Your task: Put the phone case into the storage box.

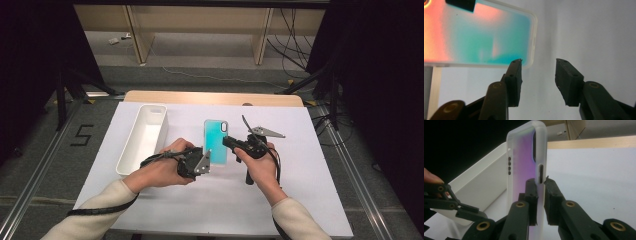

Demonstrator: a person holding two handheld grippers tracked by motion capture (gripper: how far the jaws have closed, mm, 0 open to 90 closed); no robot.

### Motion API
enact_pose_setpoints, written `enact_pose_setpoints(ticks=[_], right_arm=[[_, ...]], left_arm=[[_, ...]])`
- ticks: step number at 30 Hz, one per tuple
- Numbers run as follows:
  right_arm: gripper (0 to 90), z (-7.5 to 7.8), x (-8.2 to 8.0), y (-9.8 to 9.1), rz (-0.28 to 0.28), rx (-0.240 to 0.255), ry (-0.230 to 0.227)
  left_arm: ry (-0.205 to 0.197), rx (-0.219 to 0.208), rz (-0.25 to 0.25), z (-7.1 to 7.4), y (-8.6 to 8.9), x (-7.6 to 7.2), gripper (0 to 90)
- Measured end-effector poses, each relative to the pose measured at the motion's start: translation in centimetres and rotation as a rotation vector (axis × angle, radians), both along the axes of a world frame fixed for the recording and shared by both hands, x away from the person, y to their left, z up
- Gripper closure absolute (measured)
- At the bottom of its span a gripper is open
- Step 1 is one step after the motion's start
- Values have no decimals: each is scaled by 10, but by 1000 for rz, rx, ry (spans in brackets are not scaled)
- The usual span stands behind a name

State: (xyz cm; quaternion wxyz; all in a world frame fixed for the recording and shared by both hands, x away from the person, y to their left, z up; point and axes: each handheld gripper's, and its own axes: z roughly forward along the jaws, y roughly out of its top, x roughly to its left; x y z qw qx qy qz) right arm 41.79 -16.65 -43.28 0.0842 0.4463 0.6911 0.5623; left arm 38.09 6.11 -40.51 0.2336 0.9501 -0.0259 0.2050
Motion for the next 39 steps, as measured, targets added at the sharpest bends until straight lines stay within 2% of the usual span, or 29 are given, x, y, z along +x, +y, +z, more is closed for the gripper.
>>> enact_pose_setpoints(ticks=[2, 5, 6, 7, 10, 11, 13, 15, 16, 17, 18, 19, 23, 24, 27, 28, 30, 31, 32, 33, 34, 35, 36, 38, 39], right_arm=[[828, 0, -1, -1, -6, -10, -18], [829, 1, -4, -3, -6, -12, -18], [828, 0, -3, -5, -9, -22, -34], [828, 1, -5, -6, -10, -11, -22], [828, 2, -6, -8, -13, -12, -27], [828, 2, -5, -8, -14, -20, -47], [828, 2, -6, -8, -21, -18, -56], [828, 4, -8, -9, -15, -13, -45], [828, 5, -9, -9, -15, -11, -40], [828, 4, -9, -9, -14, -18, -57], [828, 5, -10, -9, -15, -10, -46], [828, 5, -10, -9, -18, -13, -62], [828, 6, -14, -9, -10, -7, -62], [828, 6, -14, -10, -14, -11, -79], [828, 7, -18, -11, -9, -7, -66], [828, 5, -18, -12, -13, -18, -82], [828, 6, -21, -12, -14, 5, -70], [828, 6, -21, -14, -15, -13, -88], [827, 6, -21, -14, -21, -3, -93], [828, 7, -23, -15, -20, -10, -75], [828, 8, -23, -16, -23, -9, -80], [828, 7, -23, -16, -23, -9, -95], [828, 7, -23, -16, -24, -6, -97], [827, 8, -25, -16, -23, 1, -87], [827, 7, -25, -15, -23, -10, -92]], left_arm=[[1, -42, 32, 1, 5, -2, 500], [13, -100, 68, 1, 11, -4, 423], [20, -126, 82, 1, 13, -5, 400], [29, -145, 94, 1, 15, -5, 377], [50, -223, 139, 2, 20, -5, 328], [50, -248, 146, 2, 22, -5, 315], [83, -301, 167, 1, 25, -5, 283], [95, -343, 188, 0, 27, -5, 264], [98, -355, 195, 0, 29, -4, 259], [96, -372, 205, -1, 30, -4, 251], [102, -383, 213, -2, 31, -4, 248], [104, -398, 226, -3, 32, -4, 247], [121, -437, 251, -5, 36, -3, 252], [126, -442, 257, -5, 36, -3, 258], [129, -478, 283, -4, 37, -2, 270], [133, -488, 293, -4, 37, -2, 273], [147, -497, 308, -4, 39, 0, 278], [152, -529, 323, -5, 38, 0, 283], [156, -529, 325, -5, 39, 1, 287], [168, -543, 339, -5, 38, 1, 293], [167, -534, 336, -4, 40, 2, 301], [171, -560, 339, -4, 39, 2, 309], [177, -552, 338, -3, 40, 3, 317], [196, -588, 354, -2, 39, 3, 343], [203, -588, 359, -1, 39, 3, 355]])
